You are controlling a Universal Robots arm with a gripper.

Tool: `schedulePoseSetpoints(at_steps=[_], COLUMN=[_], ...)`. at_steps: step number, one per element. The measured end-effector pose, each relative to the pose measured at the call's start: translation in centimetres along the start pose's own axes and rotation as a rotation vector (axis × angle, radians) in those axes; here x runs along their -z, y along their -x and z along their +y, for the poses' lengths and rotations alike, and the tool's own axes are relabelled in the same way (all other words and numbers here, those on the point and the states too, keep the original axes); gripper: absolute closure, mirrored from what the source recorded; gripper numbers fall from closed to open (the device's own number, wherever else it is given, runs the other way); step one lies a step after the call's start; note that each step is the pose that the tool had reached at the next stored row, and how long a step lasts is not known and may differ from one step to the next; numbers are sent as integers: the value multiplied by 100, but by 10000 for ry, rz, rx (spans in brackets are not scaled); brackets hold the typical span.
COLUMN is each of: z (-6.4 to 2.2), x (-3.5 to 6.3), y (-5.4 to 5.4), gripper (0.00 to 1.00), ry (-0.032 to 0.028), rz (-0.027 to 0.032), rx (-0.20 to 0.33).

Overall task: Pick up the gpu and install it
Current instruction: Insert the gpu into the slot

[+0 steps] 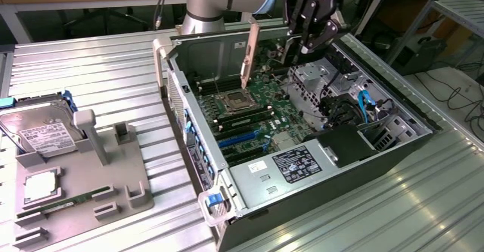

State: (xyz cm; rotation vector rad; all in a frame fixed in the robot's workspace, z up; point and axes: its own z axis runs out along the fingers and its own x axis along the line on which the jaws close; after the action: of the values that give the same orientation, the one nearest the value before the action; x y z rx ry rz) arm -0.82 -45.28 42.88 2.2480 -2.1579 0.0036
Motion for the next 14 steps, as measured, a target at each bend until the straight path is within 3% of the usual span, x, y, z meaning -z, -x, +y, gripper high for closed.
schedulePoseSetpoints(at_steps=[14], z=[-1], x=[-69], y=[1], gripper=[73], ry=[0], rz=[0], rx=[-2])
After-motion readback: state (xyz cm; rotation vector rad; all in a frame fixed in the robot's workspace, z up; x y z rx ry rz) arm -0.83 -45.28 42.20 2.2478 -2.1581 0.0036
